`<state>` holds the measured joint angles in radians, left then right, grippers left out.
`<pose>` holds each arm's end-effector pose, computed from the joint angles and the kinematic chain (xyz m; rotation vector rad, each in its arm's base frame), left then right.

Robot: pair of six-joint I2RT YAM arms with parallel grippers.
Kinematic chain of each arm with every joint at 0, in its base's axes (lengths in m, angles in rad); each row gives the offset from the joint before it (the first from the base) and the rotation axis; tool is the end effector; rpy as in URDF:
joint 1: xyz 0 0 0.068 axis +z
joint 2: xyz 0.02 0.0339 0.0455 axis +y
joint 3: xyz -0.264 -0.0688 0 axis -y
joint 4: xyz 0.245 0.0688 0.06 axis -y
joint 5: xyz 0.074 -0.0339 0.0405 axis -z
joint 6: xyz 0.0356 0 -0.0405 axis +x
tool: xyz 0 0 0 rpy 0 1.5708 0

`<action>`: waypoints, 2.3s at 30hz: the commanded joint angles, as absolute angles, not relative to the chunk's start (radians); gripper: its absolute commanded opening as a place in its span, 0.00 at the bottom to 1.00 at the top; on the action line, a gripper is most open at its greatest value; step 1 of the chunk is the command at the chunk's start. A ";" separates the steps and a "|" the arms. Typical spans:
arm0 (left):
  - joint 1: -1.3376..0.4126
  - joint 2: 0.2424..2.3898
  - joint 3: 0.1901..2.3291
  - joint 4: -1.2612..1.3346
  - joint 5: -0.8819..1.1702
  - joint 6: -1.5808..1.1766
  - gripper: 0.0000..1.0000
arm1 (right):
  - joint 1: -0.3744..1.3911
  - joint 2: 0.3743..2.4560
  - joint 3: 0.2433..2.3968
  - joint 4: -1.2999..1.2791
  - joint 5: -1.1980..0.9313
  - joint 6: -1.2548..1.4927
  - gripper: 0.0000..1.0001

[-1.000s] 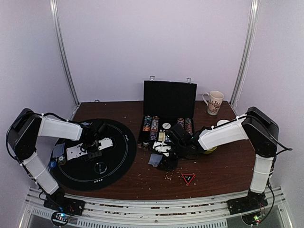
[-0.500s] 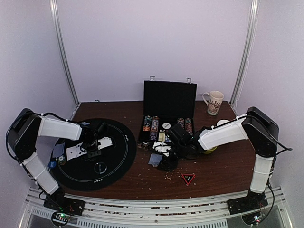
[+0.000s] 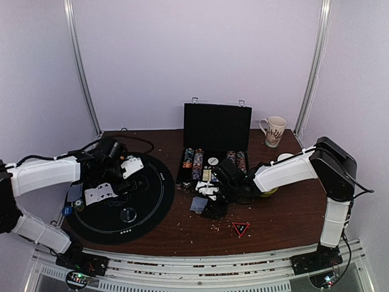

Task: Distribute texas hold em gaming equipment
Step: Flop the poker card into the community card area, then pick up the poker card from the face-down deck piles.

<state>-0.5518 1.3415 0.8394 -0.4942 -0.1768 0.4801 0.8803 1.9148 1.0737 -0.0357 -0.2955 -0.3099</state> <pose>0.2272 -0.1325 0.2137 1.2023 2.2553 0.1992 0.2380 0.3043 0.1364 -1.5063 1.9861 0.6088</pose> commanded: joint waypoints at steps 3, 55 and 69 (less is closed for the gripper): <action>-0.550 1.178 0.795 -0.029 0.323 -0.071 0.80 | 0.875 1.940 1.032 -0.140 -0.230 -0.308 0.72; -0.738 2.005 1.039 0.086 0.601 -0.547 0.19 | 0.887 1.928 0.986 -0.060 -0.217 -0.265 0.72; -0.719 1.967 1.023 0.053 0.595 -0.516 0.14 | 0.887 1.927 0.989 -0.069 -0.212 -0.270 0.72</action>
<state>-0.7406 2.0033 1.0370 0.0937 0.6243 -0.5461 0.8860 1.9034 1.0283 0.0460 -0.2768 -0.2596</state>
